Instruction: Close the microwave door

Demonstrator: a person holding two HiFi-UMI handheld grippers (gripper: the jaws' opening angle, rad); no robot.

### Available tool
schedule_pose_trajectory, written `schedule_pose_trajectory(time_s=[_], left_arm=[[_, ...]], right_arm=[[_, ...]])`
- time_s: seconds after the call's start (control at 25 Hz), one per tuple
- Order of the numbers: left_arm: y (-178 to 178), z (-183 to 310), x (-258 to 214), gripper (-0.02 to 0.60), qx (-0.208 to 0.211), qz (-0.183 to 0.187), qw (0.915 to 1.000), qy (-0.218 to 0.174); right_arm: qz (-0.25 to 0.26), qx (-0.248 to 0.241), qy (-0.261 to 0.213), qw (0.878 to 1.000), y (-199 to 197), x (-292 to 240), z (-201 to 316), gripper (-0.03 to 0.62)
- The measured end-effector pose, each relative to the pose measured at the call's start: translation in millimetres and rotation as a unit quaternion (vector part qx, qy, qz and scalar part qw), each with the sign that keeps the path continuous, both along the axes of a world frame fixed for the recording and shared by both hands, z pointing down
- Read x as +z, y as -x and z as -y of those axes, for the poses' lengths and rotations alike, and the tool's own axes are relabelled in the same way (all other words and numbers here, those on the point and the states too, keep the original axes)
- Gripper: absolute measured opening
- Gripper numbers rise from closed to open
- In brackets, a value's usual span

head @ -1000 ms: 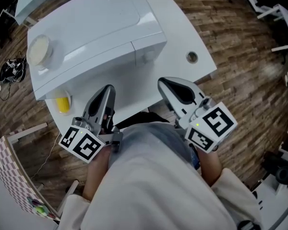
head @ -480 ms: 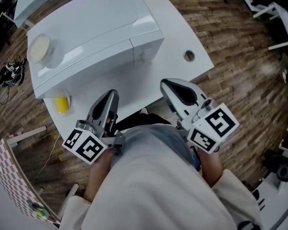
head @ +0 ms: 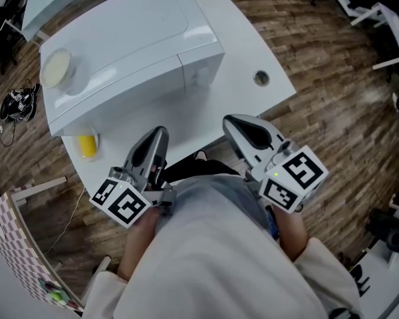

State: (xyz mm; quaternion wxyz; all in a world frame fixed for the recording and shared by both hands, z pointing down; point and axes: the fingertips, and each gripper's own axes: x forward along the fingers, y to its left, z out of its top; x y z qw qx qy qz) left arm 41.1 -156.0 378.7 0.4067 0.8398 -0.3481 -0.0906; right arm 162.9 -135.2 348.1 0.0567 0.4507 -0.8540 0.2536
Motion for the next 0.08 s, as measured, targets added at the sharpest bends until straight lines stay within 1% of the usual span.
schedule_pose_trajectory(time_s=[0.08], left_arm=[[-2.7, -1.2, -0.5, 0.017, 0.002, 0.000, 1.0000, 0.000]], right_arm=[[0.001, 0.000, 0.001, 1.000, -1.8, 0.4, -1.2, 0.020]])
